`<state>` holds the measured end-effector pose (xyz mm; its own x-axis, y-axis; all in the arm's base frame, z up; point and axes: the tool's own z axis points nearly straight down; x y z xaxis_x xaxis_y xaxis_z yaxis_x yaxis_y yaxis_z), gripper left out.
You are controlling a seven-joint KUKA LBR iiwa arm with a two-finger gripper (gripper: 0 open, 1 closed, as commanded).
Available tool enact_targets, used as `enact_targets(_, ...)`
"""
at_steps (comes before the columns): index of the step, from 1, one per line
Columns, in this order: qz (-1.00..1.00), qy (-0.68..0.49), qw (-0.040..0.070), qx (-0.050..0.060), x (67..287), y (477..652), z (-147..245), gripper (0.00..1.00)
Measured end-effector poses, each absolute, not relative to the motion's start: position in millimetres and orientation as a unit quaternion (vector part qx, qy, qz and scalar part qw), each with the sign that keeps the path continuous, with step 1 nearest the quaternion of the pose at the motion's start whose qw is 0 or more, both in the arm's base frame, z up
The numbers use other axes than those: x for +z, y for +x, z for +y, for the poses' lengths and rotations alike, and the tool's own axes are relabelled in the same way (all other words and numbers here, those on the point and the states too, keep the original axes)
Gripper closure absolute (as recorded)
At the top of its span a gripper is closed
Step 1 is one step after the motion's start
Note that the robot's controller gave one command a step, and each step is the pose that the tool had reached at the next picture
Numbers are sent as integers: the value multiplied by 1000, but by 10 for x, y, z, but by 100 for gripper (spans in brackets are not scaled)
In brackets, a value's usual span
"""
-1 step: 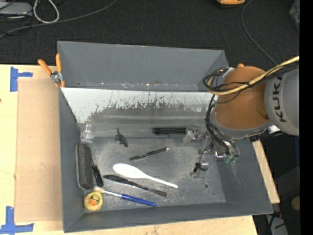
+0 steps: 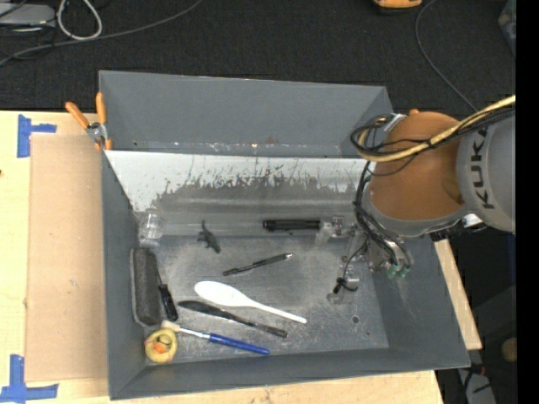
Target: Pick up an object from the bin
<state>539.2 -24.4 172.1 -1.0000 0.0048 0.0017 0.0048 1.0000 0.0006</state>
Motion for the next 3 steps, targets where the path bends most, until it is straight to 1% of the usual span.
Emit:
enact_targets(1, -1000, 27, 0, -1, 916, 5307, 344, 0)
enact_targets(2, -1000, 22, 0, 0, 1197, 5304, 499, 0)
enact_targets(3, -999, -43, 3, -1, 1030, 4968, 833, 0)
